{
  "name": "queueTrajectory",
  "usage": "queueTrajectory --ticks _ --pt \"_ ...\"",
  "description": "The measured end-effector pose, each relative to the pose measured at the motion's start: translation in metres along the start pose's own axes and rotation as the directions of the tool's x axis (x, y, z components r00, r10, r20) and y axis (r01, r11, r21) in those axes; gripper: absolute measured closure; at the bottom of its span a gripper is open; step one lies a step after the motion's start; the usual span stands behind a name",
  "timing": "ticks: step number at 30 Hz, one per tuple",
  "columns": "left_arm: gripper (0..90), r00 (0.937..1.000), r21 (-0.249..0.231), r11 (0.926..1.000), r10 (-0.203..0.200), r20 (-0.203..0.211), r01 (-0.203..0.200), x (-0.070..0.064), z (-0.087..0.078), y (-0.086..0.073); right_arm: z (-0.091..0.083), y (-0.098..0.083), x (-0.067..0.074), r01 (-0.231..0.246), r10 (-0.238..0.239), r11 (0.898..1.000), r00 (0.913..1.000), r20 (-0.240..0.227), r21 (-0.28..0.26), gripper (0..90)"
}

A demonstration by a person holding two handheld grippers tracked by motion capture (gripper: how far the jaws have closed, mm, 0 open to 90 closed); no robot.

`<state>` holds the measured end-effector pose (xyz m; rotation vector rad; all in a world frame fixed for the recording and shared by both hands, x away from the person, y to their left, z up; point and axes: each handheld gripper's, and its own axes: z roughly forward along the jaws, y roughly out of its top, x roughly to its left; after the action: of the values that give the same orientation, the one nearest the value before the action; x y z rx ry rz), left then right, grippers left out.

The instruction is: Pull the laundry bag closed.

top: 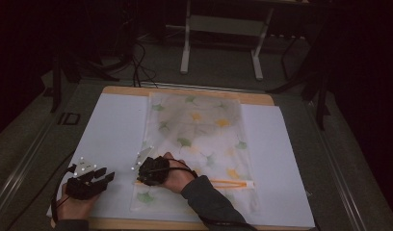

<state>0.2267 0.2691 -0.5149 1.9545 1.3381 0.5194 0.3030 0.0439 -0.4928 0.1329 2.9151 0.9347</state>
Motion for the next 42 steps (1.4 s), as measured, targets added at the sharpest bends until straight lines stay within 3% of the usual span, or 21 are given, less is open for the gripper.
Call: queueTrajectory --ticks 9,22,28,37,42 --pt "61.1 1.0000 0.001 1.0000 0.001 0.001 -0.001 0.001 0.000 0.000 0.010 0.007 0.004 0.001 -0.001 1.000 1.0000 -0.010 -0.005 74.5" --pt "61.8 0.9999 -0.004 0.9999 0.014 -0.002 -0.014 0.001 -0.002 0.000 0.032 0.021 0.008 0.005 -0.003 0.999 0.9991 -0.041 0.047 69.0" --pt "62.3 0.9999 -0.003 0.9999 0.016 -0.002 -0.016 0.002 -0.002 0.000 0.040 0.024 0.008 0.002 0.000 0.996 0.9995 -0.033 0.084 69.2" --pt "62.3 0.9999 -0.007 0.9999 0.012 -0.006 -0.012 0.003 -0.003 -0.001 0.044 0.027 0.003 -0.028 0.029 0.995 0.9995 -0.012 0.099 74.8" --pt "62.3 0.9999 -0.006 0.9999 0.014 -0.008 -0.014 0.003 -0.003 -0.001 0.044 0.029 0.004 -0.021 0.022 0.994 0.9996 -0.017 0.104 75.3"
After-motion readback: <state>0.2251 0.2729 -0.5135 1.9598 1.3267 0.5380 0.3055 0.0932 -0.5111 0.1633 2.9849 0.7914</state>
